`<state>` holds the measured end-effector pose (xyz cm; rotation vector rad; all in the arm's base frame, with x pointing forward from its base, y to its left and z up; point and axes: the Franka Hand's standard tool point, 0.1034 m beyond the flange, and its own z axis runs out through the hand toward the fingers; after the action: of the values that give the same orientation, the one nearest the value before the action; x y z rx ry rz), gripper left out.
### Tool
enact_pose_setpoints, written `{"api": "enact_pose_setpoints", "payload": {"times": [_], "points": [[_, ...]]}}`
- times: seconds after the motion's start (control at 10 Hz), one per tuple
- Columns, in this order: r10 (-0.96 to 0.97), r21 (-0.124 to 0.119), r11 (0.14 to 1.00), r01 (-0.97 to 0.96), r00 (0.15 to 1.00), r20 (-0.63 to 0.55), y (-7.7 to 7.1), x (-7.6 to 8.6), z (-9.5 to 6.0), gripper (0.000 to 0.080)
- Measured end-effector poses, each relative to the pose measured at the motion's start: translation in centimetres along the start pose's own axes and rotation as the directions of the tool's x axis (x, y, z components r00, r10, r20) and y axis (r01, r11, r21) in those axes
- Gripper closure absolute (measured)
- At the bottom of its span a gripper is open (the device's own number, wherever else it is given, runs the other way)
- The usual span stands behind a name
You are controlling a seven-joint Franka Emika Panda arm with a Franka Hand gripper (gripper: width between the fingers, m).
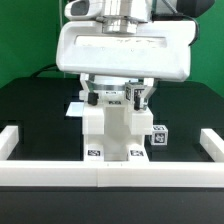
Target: Assemble chair
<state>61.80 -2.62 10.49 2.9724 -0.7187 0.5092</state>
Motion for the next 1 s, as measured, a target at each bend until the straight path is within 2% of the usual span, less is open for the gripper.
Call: {"api": "enact_pose_setpoints", "payload": {"times": [0.2,0.7,0.8,1.0], "points": [[0.012,0.008,1.0,-0.012,1.0,0.012,-1.1,-0.2,-0.6,0.0151],[0.014,0.036,0.999,-0.015,1.0,0.004,-2.3,-0.1,-2.2,0.0151],[0.037,0.046,0.998,-0.038,0.999,0.011,-2.8,-0.2,-2.8,0.0151],[0.103,0.073,0.992,-0.105,0.994,0.032,-5.0,-0.6,-4.2,0.0151]]}}
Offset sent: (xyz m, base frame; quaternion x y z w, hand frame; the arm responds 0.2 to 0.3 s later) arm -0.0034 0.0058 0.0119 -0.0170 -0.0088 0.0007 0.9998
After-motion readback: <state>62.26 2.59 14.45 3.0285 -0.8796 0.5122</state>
